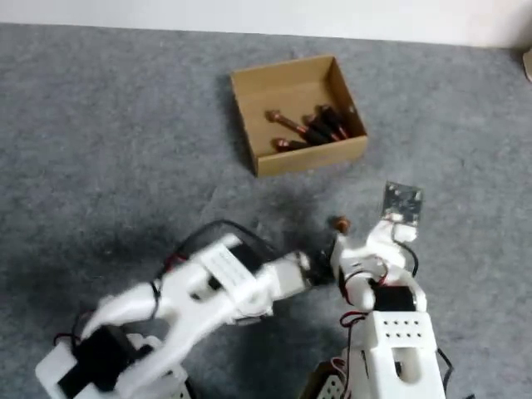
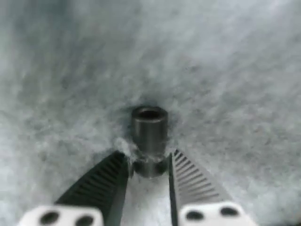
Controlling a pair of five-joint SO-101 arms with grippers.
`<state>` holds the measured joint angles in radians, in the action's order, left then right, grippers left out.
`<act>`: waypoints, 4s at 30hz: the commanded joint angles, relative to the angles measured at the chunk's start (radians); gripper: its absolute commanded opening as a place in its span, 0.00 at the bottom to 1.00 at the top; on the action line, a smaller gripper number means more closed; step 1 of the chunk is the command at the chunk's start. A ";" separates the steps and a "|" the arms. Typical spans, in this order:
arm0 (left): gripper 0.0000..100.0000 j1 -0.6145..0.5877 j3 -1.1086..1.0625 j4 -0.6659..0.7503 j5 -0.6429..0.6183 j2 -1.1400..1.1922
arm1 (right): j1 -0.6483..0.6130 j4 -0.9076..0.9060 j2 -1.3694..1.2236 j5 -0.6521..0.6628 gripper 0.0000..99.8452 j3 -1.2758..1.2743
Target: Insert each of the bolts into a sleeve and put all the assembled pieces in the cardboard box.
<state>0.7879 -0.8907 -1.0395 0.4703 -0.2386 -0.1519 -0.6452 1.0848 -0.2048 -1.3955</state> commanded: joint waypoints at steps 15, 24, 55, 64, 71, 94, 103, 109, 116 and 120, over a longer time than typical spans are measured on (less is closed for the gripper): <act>0.00 0.050 -0.386 0.218 -0.087 -1.061 | 0.030 0.031 0.001 0.002 0.00 0.012; 0.00 0.050 -0.610 0.242 -0.089 -1.471 | 0.031 0.031 0.001 0.002 0.00 0.013; 0.00 -0.415 -0.475 0.137 -0.393 -1.550 | -0.225 0.028 -0.085 0.101 0.28 0.018; 0.00 -0.418 -0.475 0.137 -0.393 -1.550 | -0.228 0.031 -0.624 0.147 0.28 0.314; 0.00 -0.418 -0.475 0.137 -0.393 -1.550 | -0.234 0.027 -0.886 0.143 0.28 0.403; 0.00 -0.427 -0.487 0.141 -0.388 -1.552 | -0.058 -0.058 -0.344 0.198 0.00 0.288; 0.00 -0.252 -0.746 0.523 -0.298 -1.561 | -0.058 -0.077 0.344 0.212 0.00 0.137; 0.00 -0.245 -0.791 0.578 -0.262 -1.561 | -0.059 -0.081 0.650 0.052 0.00 0.134; 0.00 -0.183 -0.805 0.583 -0.262 -1.552 | -0.107 -0.079 0.733 -0.043 0.00 0.182; 0.00 -0.136 -0.805 0.583 -0.262 -1.550 | -0.217 -0.079 0.739 -0.043 0.00 0.185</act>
<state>0.6222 -1.6763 -0.4872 0.2033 -1.7868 -0.2992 -0.7234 1.8151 -0.2371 -1.2589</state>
